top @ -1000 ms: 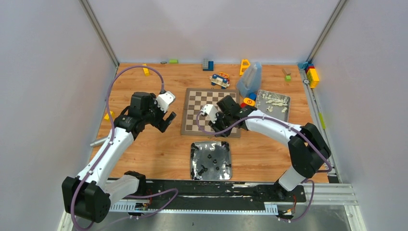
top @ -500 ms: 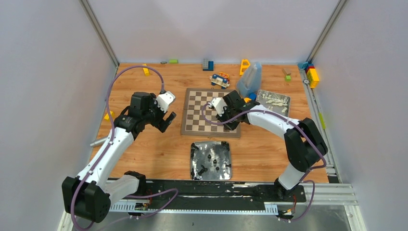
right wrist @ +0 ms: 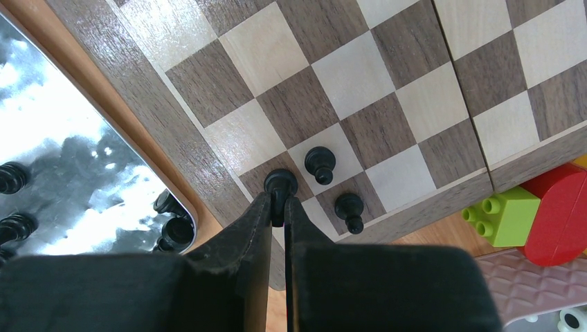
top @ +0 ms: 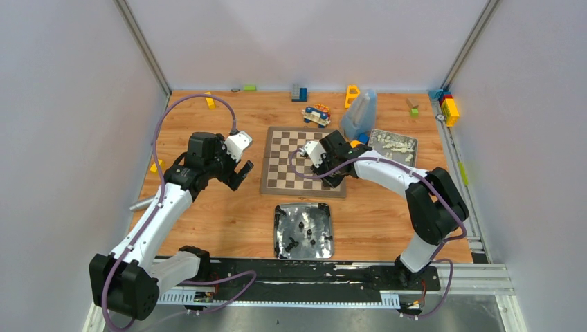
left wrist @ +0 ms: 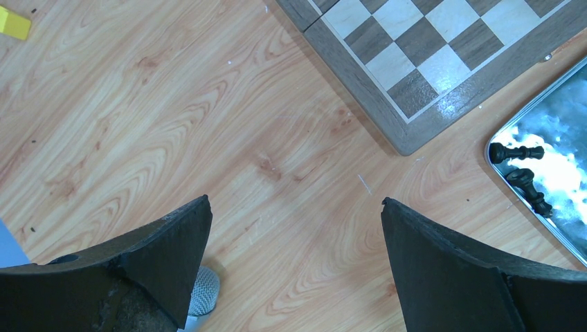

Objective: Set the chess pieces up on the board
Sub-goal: Place the chess piece on the chessboard.

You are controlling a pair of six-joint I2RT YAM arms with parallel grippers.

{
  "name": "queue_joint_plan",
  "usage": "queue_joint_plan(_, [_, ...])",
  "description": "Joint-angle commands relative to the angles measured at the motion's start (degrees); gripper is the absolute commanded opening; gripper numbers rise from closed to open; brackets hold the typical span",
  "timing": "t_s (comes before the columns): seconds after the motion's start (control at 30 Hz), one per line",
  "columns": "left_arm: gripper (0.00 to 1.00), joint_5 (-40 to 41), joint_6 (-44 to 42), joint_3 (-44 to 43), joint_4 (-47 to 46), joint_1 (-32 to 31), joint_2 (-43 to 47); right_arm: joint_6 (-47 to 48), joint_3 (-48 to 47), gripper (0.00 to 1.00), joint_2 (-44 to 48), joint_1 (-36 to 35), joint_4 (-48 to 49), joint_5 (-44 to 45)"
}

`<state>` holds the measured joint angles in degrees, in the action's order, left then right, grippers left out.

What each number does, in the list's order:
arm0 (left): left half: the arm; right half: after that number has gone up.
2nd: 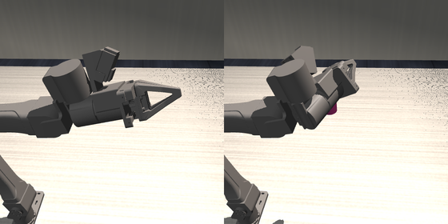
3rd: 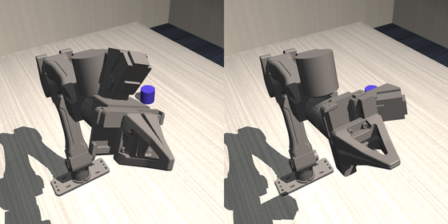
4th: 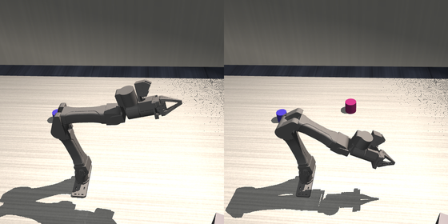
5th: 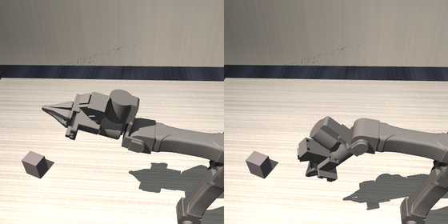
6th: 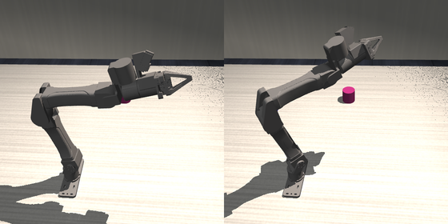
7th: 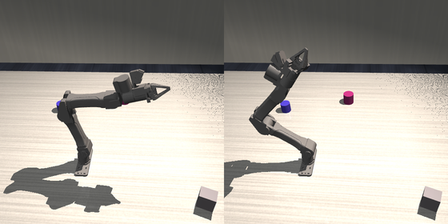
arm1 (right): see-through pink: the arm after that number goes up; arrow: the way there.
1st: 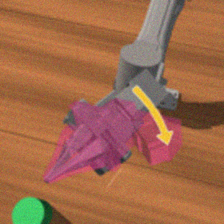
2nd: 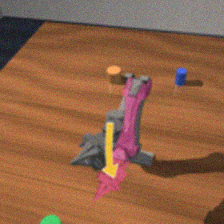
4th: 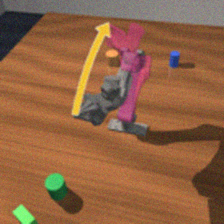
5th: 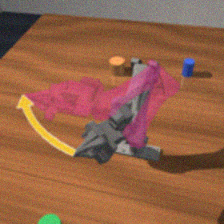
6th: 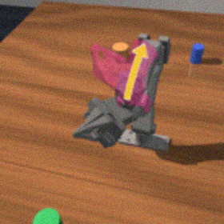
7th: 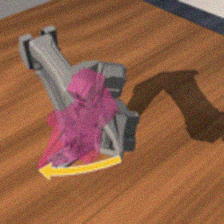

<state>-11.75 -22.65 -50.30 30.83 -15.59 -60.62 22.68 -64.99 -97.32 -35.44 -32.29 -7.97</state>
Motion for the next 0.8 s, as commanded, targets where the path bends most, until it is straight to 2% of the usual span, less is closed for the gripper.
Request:
queue_joint_plan(0.0, [1.00, -0.95, 0.25, 0.20, -1.39, 0.39, 0.72, 0.66, -1.96, 0.04, -0.60, 0.29, 0.33, 0.60])
queue_joint_plan(0.53, [1.00, -1.04, 0.29, 0.21, -1.39, 0.39, 0.72, 0.06, -2.50, 0.08, -0.54, 0.28, -1.28, -0.36])
queue_joint_plan(0.7, [1.00, -0.93, 0.17, 0.29, -1.38, 0.39, 0.74, -0.46, -3.03, 0.23, -0.75, 0.29, -1.19, -0.42])
queue_joint_plan(0.77, [1.00, -0.97, 0.16, 0.28, -1.39, 0.37, 0.69, -0.88, -3.56, 0.33, -0.49, 0.28, -1.21, -0.51])
